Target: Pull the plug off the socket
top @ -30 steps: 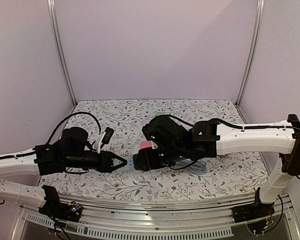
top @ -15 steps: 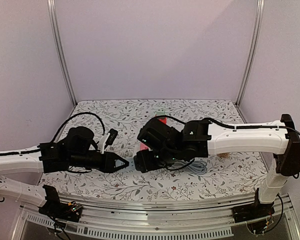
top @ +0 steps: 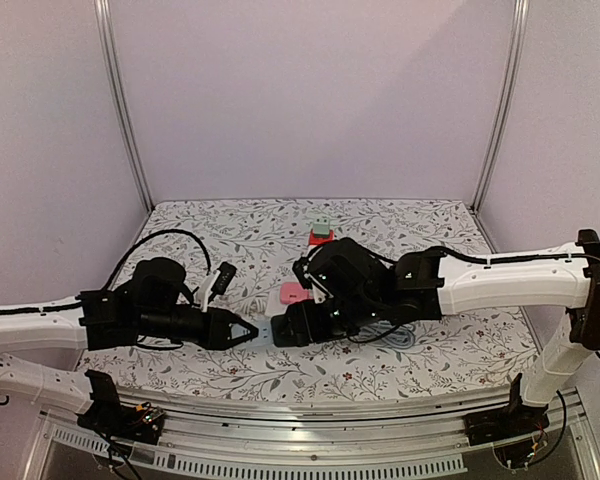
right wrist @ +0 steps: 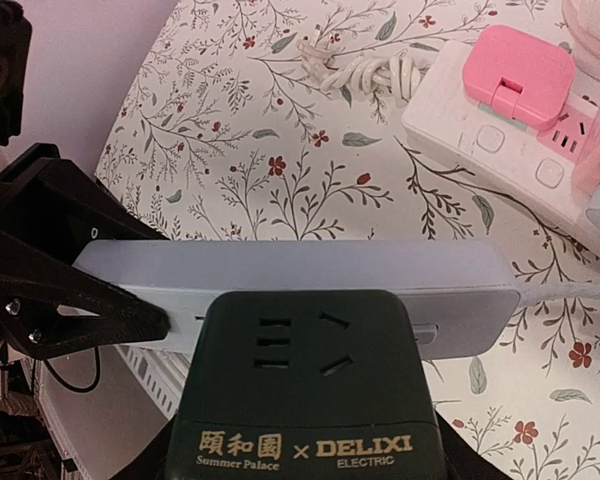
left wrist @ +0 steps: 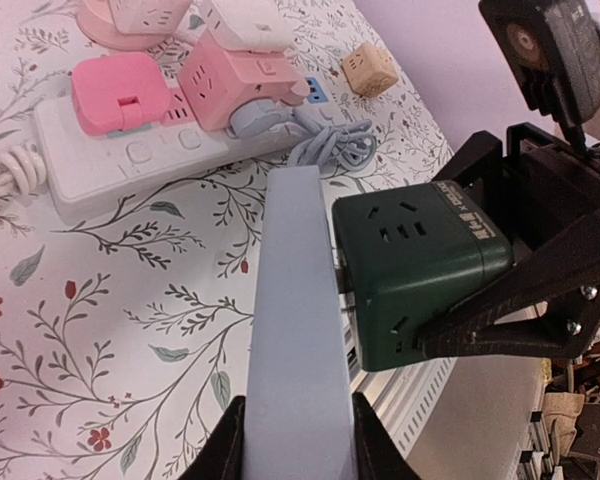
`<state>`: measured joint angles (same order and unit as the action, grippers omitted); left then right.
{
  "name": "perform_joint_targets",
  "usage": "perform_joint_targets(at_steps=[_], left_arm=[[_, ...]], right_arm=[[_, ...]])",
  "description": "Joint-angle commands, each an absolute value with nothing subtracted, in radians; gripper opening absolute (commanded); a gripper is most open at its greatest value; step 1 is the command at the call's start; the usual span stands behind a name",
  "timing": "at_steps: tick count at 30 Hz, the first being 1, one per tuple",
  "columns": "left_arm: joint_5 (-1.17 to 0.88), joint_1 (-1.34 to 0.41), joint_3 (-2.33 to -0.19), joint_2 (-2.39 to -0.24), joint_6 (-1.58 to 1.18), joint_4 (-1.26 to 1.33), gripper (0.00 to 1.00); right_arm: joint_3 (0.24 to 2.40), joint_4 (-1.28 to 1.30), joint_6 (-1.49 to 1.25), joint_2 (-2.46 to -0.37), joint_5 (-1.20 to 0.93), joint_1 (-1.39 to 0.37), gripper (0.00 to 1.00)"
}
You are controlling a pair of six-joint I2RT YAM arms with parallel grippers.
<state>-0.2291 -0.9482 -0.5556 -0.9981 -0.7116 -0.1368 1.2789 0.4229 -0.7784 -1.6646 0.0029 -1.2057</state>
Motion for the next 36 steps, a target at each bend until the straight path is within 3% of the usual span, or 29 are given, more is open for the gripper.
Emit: perform_joint_targets(at_steps=[1, 11, 28, 36], left_arm=[[-0.271, -0.940, -0.527, -0.981, -0.670, -0.175, 0.00], [-0.141, -0.923, -0.556, -1.017, -0.722, -0.276, 0.00], [-0.237, -0.832, -0.469, -0.956, -0.840, -0.167, 0.00], [-0.238, -0.827, -0.441, -0.895, -0.841, -0.175, 0.00]], right_arm=[[1.275, 0.458, -0.829, -1.633, 0.040, -1.154, 0.16], [1.352, 0.566, -0.790, -1.655, 0.142, -1.187, 0.15], [1.391, 0.575, -0.800, -1.706, 0.200, -1.268, 0.13], [1.338, 0.620, -0.786, -1.613, 0.338, -1.254, 0.14]])
